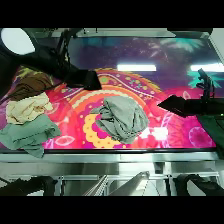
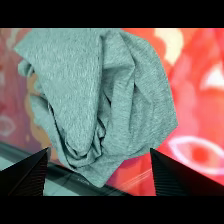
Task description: Fold the shirts.
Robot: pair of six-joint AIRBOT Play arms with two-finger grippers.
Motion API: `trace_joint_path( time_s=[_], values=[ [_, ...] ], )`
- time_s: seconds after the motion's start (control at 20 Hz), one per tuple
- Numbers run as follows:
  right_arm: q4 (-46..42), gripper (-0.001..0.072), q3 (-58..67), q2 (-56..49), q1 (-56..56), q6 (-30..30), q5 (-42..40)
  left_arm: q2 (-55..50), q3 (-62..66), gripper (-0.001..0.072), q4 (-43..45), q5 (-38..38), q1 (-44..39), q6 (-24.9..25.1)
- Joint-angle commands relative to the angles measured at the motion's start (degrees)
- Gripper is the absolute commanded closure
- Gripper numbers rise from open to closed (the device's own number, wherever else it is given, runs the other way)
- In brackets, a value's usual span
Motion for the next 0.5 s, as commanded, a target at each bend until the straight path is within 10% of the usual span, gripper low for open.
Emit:
trace_joint_path(
  time_s=[0.0, 0.45],
  values=[
    [0.07, 0.0002, -2.25, -1.42, 4.63, -1.99, 0.07, 1.66, -14.67, -0.0006, 4.57, 2.99, 2.97, -0.59],
    [-3.02, 0.0004, -4.61, -14.25, 5.31, 0.37, -7.17, -5.09, -36.09, 0.0005, -12.92, 29.09, 8.9, 10.84]
  ],
)
